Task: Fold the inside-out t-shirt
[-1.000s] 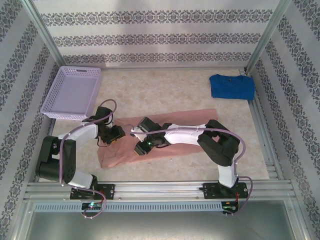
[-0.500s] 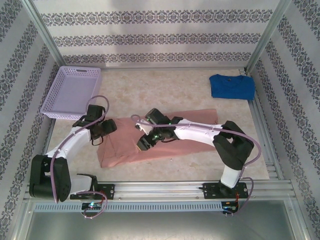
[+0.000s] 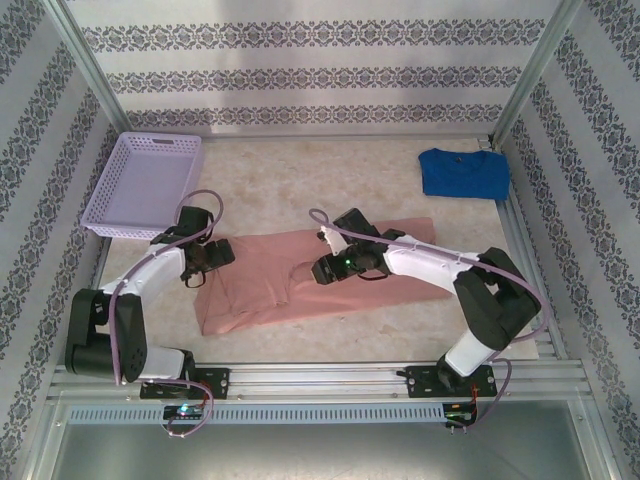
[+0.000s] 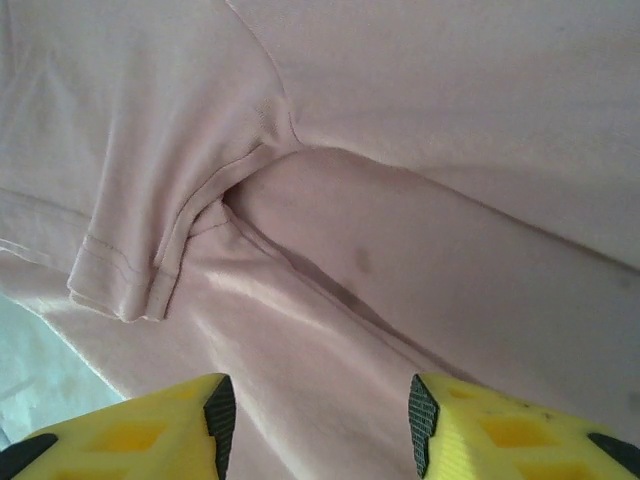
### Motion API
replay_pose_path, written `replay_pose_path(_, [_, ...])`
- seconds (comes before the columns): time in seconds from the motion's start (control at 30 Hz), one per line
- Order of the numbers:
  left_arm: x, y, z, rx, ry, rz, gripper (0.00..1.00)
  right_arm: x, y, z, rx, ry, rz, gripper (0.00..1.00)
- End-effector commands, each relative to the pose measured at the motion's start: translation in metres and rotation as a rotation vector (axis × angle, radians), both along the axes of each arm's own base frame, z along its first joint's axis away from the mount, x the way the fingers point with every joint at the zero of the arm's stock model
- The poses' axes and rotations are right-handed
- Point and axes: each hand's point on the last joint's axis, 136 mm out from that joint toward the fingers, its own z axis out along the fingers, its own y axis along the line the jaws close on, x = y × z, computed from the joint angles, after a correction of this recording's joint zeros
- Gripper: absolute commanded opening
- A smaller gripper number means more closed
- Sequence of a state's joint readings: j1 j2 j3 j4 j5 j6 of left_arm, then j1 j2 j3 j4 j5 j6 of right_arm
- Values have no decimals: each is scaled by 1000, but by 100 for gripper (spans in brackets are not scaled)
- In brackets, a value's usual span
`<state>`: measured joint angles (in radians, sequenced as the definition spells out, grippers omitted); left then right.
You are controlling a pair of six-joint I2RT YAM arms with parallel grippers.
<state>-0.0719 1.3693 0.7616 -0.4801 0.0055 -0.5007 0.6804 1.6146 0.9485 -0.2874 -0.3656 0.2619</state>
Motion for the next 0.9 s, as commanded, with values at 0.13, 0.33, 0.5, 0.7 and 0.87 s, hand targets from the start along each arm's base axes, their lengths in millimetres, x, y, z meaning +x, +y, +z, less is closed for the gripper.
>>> replay_pose_path(0.13, [-6,11,-3,-2,43,2,100,-4,-11,5,1,-12,-6,64])
replay_pose_path(0.33, [-2,-2,-18,-65,49,-48,100,-3,-4,9,41,-17,15,66])
replay_pose_path(0.5, [-1,-5,-27,-77,61,-60,100,-4,-2,10,54,-17,19,66])
replay_pose_path(0.7, [-6,-13,-41,-133,125,-48,100,-4,-3,13,64,-26,4,66])
replay_pose_path(0.87, [-15,-34,-46,-236,148,-100,95,-5,-4,11,61,-18,-1,67])
